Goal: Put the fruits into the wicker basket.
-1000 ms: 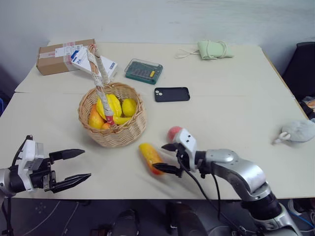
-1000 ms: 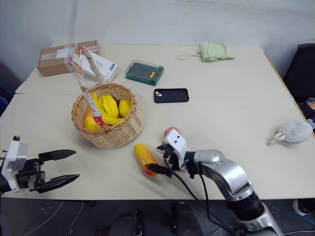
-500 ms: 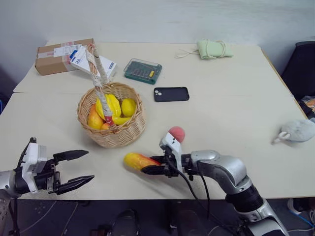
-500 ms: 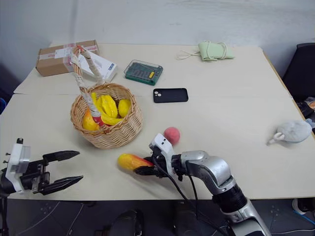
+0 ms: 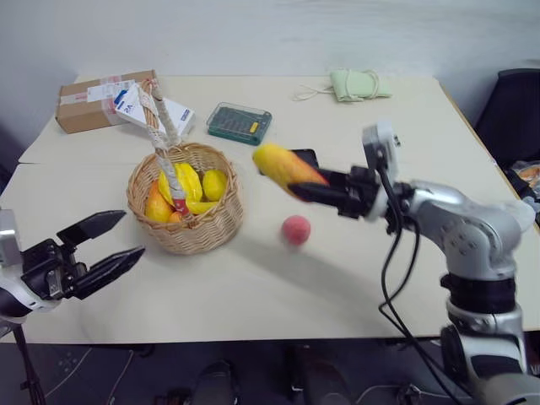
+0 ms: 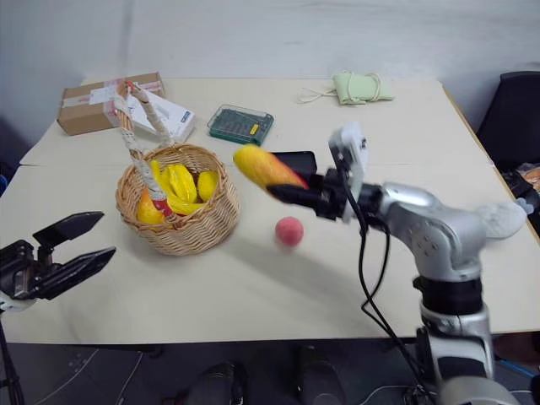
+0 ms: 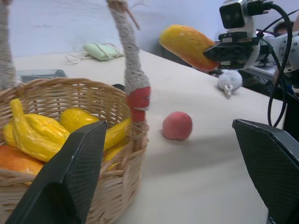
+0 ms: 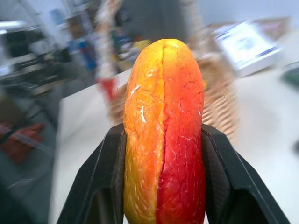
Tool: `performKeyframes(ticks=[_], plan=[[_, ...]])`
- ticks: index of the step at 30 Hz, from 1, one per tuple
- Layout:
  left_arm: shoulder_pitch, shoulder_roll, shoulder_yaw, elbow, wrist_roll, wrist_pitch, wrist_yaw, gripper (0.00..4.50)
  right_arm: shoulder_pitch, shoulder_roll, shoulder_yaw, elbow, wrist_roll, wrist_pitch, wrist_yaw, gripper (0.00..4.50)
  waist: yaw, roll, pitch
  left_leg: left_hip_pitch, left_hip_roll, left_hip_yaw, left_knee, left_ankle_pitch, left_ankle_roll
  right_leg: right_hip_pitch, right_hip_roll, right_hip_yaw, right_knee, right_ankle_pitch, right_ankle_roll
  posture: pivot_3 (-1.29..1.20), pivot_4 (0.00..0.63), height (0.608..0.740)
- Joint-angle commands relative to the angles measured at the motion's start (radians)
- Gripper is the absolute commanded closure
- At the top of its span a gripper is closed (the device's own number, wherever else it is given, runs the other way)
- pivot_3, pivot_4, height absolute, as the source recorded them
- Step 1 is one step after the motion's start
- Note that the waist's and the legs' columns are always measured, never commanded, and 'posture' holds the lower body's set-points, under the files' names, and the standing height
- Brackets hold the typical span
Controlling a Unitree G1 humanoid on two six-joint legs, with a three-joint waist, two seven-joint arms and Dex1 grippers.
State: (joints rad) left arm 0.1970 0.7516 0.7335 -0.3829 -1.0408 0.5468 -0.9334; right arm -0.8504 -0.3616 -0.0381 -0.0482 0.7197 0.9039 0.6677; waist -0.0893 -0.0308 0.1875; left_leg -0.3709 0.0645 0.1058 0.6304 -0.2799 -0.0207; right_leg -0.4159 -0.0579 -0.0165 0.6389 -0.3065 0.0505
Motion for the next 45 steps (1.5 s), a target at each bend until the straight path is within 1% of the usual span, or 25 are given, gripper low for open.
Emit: performKeyframes(ticks=[1,4,7,9,10,11,13,15,16,18,21,22,24,26,27,28,29,31,33,35,38,41,42,43,45], plan=[[-0.004,-0.020,0.015,-0.030,-0.038,0.002,0.032,0.00,-0.136,0.082,0.089,0.138,-0.114,-0.121,-0.005,2.90,0.001,0.000,0.000,-0.001,0.000,0.000,0.000,0.001,0.000,-0.001,0.000,0.000,0.002,0.000,0.000,0.00,0.150,0.740],[0.003,-0.032,-0.006,-0.035,-0.019,-0.004,0.032,0.00,-0.245,0.166,0.137,0.266,-0.169,-0.179,0.015,2.90,0.006,-0.001,-0.001,-0.006,0.000,0.000,-0.001,0.000,-0.001,-0.007,0.000,0.000,0.004,-0.001,0.000,0.00,0.150,0.740],[0.001,-0.040,-0.026,-0.034,-0.006,-0.008,0.036,0.00,-0.306,0.219,0.203,0.379,-0.240,-0.234,0.063,2.90,0.007,-0.001,-0.001,-0.021,0.000,0.000,0.004,0.002,-0.004,-0.021,-0.001,-0.001,0.008,-0.001,0.000,0.00,0.150,0.740],[-0.001,-0.044,-0.042,-0.032,0.006,-0.015,0.036,0.00,-0.326,0.235,0.251,0.415,-0.284,-0.261,0.104,2.18,0.007,-0.001,-0.001,-0.023,0.000,0.000,0.006,0.002,-0.004,-0.023,-0.001,-0.001,0.007,-0.001,0.000,0.00,0.150,0.740],[-0.002,-0.044,-0.049,-0.030,0.014,-0.019,0.036,0.00,-0.330,0.231,0.278,0.413,-0.304,-0.277,0.137,1.92,0.007,-0.001,-0.001,-0.024,0.000,0.000,0.007,0.002,-0.003,-0.023,-0.001,-0.001,0.007,-0.001,0.000,0.00,0.150,0.740],[-0.005,-0.046,-0.056,-0.027,0.028,-0.029,0.036,0.00,-0.331,0.227,0.298,0.408,-0.320,-0.290,0.167,1.52,0.007,-0.001,-0.001,-0.024,0.000,0.000,0.007,0.001,-0.002,-0.023,-0.002,-0.001,0.007,-0.001,0.001,0.00,0.150,0.740],[-0.008,-0.050,-0.061,-0.024,0.035,-0.034,0.039,0.00,-0.328,0.225,0.301,0.400,-0.332,-0.302,0.193,0.88,0.006,-0.001,-0.001,-0.025,-0.001,0.000,0.007,0.000,0.000,-0.023,-0.002,-0.001,0.007,0.000,0.001,0.00,0.150,0.740],[-0.009,-0.054,-0.070,-0.024,0.041,-0.041,0.038,0.00,-0.311,0.220,0.268,0.397,-0.340,-0.348,0.191,0.21,0.006,-0.001,-0.001,-0.025,-0.001,0.000,0.007,0.000,0.000,-0.023,-0.002,-0.002,0.007,0.000,0.001,0.00,0.150,0.740],[-0.011,-0.055,-0.073,-0.026,0.041,-0.043,0.039,0.00,-0.295,0.208,0.250,0.390,-0.347,-0.389,0.194,0.01,0.006,-0.001,-0.001,-0.025,-0.001,-0.001,0.007,0.000,0.000,-0.023,-0.002,-0.002,0.007,0.000,0.001,0.00,0.150,0.740],[-0.015,-0.055,-0.081,-0.029,0.043,-0.047,0.042,0.00,-0.238,0.158,0.197,0.337,-0.349,-0.485,0.211,0.01,0.012,-0.002,-0.001,-0.025,0.000,-0.001,0.007,0.000,0.000,-0.023,-0.002,-0.002,0.008,0.000,0.001,0.00,0.150,0.740],[-0.020,-0.035,-0.097,-0.038,0.058,-0.051,0.015,0.00,-0.108,0.019,0.115,0.203,-0.348,-0.618,0.282,0.01,0.027,-0.002,-0.001,-0.025,-0.001,-0.003,0.007,0.000,0.000,-0.022,-0.002,-0.004,0.008,0.000,0.001,0.00,0.150,0.740],[-0.020,-0.029,-0.100,-0.041,0.062,-0.051,0.007,0.00,-0.075,-0.010,0.101,0.172,-0.347,-0.654,0.298,0.01,0.033,-0.002,-0.001,-0.025,-0.002,-0.003,0.007,0.000,0.000,-0.022,-0.002,-0.004,0.007,0.000,0.001,0.00,0.150,0.740],[-0.017,-0.003,-0.110,-0.043,0.085,-0.063,-0.036,0.00,0.017,-0.078,0.059,0.085,-0.320,-0.667,0.328,0.01,0.034,-0.002,-0.001,-0.025,-0.002,-0.001,0.007,0.000,0.001,-0.022,-0.002,-0.003,0.006,0.000,0.001,0.00,0.150,0.740],[-0.021,0.032,-0.131,-0.034,0.114,-0.073,-0.084,0.00,0.204,-0.193,-0.001,-0.018,-0.334,-0.705,0.368,0.01,0.035,-0.002,-0.001,-0.024,-0.001,-0.001,0.007,0.000,0.000,-0.022,-0.001,-0.003,0.006,0.000,0.001,0.00,0.150,0.740],[-0.025,0.049,-0.144,-0.024,0.133,-0.080,-0.107,0.00,0.301,-0.240,-0.031,-0.054,-0.346,-0.740,0.387,0.01,0.038,-0.002,-0.001,-0.023,-0.001,-0.001,0.007,0.000,0.000,-0.022,-0.001,-0.003,0.006,0.000,0.001,0.00,0.150,0.740],[-0.028,0.060,-0.153,-0.017,0.146,-0.086,-0.123,0.00,0.365,-0.271,-0.049,-0.076,-0.350,-0.765,0.397,0.01,0.040,-0.002,-0.001,-0.022,-0.001,-0.002,0.006,0.000,0.000,-0.020,0.000,-0.003,0.005,0.000,0.001,0.00,0.150,0.740],[-0.042,0.063,-0.174,0.004,0.200,-0.135,-0.134,0.00,0.448,-0.276,-0.093,-0.094,-0.350,-0.792,0.370,0.01,0.040,0.000,0.000,-0.019,0.000,-0.002,0.004,-0.001,-0.001,-0.016,0.001,-0.004,0.002,-0.001,0.001,0.00,0.150,0.740],[-0.063,0.077,-0.212,0.038,0.282,-0.216,-0.180,0.00,0.630,-0.263,-0.198,-0.133,-0.331,-0.817,0.309,0.01,0.042,0.000,0.000,-0.016,-0.001,-0.001,0.004,-0.001,0.000,-0.013,0.001,-0.003,0.002,-0.001,0.001,0.00,0.150,0.740],[-0.088,0.085,-0.223,0.064,0.297,-0.233,-0.202,0.00,0.825,-0.266,-0.261,-0.154,-0.352,-0.877,0.311,0.01,0.041,0.000,0.000,-0.014,0.000,-0.001,0.004,0.000,-0.001,-0.011,0.002,-0.002,0.002,-0.001,0.001,0.00,0.150,0.740],[-0.098,0.088,-0.227,0.078,0.292,-0.229,-0.212,0.00,0.933,-0.264,-0.280,-0.136,-0.377,-0.959,0.321,0.01,0.036,0.000,0.000,-0.012,0.000,0.000,0.004,0.000,-0.001,-0.011,0.003,-0.001,0.003,-0.001,0.001,0.00,0.150,0.740],[-0.096,0.089,-0.252,0.081,0.291,-0.216,-0.232,0.00,0.978,-0.251,-0.283,-0.086,-0.369,-1.012,0.317,0.01,0.023,-0.002,0.001,-0.007,0.001,0.005,0.004,0.000,-0.001,-0.009,0.004,0.004,0.005,0.000,0.001,0.00,0.150,0.740],[-0.100,0.089,-0.270,0.085,0.296,-0.213,-0.246,0.00,0.917,-0.246,-0.235,-0.118,-0.330,-0.948,0.297,0.01,0.010,-0.002,0.002,0.006,0.002,0.007,0.003,0.001,-0.001,0.002,0.006,0.007,0.002,0.000,0.001,0.00,0.150,0.740],[-0.106,0.087,-0.272,0.086,0.292,-0.208,-0.242,0.00,0.882,-0.246,-0.207,-0.135,-0.329,-0.915,0.287,0.01,0.007,-0.002,0.002,0.007,0.002,0.006,0.003,0.001,-0.001,0.003,0.007,0.007,0.001,0.000,0.000,0.00,0.150,0.740],[-0.116,0.085,-0.276,0.089,0.288,-0.203,-0.237,0.00,0.834,-0.251,-0.169,-0.153,-0.337,-0.849,0.267,0.01,0.005,-0.002,0.002,0.007,0.003,0.006,0.003,0.001,-0.002,0.003,0.008,0.008,0.000,-0.001,-0.003,0.00,0.150,0.740],[-0.132,0.078,-0.285,0.096,0.290,-0.199,-0.227,0.00,0.738,-0.265,-0.085,-0.186,-0.336,-0.697,0.249,0.01,0.003,-0.002,0.002,0.007,0.003,0.006,0.001,0.001,-0.002,0.003,0.009,0.010,-0.001,0.000,-0.003,0.00,0.150,0.740]])
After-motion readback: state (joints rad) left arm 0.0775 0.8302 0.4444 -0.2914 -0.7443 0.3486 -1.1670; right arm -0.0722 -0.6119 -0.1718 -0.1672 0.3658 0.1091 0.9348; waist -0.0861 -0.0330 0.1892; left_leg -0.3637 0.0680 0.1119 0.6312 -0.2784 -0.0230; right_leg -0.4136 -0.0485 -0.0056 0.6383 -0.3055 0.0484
